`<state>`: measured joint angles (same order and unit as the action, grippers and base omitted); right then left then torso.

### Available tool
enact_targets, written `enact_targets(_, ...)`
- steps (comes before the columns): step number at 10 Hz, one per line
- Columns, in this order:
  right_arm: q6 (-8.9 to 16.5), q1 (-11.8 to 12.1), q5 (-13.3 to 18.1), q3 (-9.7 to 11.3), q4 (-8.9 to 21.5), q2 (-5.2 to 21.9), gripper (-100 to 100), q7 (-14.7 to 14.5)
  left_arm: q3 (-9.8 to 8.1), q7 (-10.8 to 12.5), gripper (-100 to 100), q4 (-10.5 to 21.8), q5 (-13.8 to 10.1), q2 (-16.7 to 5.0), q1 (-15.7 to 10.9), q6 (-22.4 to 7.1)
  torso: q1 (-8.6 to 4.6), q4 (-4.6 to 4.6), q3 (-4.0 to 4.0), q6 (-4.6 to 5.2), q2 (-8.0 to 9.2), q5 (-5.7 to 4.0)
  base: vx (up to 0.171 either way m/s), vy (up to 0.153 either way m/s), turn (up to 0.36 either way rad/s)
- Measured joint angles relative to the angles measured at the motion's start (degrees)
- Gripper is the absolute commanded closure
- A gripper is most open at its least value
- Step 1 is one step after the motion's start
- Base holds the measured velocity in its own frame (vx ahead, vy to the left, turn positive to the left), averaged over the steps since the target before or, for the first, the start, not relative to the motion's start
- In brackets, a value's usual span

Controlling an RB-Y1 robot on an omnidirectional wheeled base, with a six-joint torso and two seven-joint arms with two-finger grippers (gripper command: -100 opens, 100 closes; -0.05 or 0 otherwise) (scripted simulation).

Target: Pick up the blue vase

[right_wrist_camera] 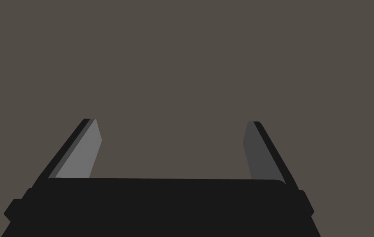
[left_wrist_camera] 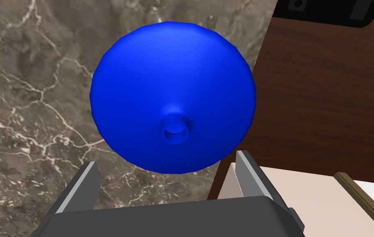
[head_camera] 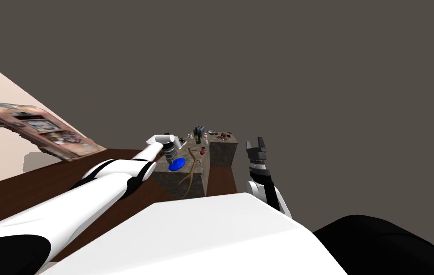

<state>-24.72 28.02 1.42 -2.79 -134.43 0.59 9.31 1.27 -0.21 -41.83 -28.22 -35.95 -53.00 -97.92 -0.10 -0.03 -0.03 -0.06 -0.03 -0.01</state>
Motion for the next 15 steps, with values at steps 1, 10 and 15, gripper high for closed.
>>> enact_targets(1, 0.0, 0.0, 0.0, 0.0, 0.0, 0.0, 0, 0.0, -1.60, -0.3, -100, 0.4, 0.9, -0.7, 0.7, 0.2, 0.02, 0.03, 0.08, 0.05, 0.14, 0.00, -0.076, 0.007, -0.418)
enact_targets(10, 0.0, 0.0, 0.0, 0.0, 0.0, 0.0, 0, 0.0, -13.73, -3.5, -100, 7.3, 8.5, -5.4, 3.3, 4.0, 0.07, 0.08, 0.17, -0.02, 0.28, 0.02, -0.047, 0.006, -0.175)
enact_targets(15, 0.0, 0.0, 0.0, 0.0, 0.0, 0.0, 0, 0.0, -21.03, -5.3, -100, 10.5, 13.0, -8.5, 5.1, 5.6, 0.07, 0.08, 0.19, 0.01, 0.32, 0.01, -0.050, -0.001, -0.186)
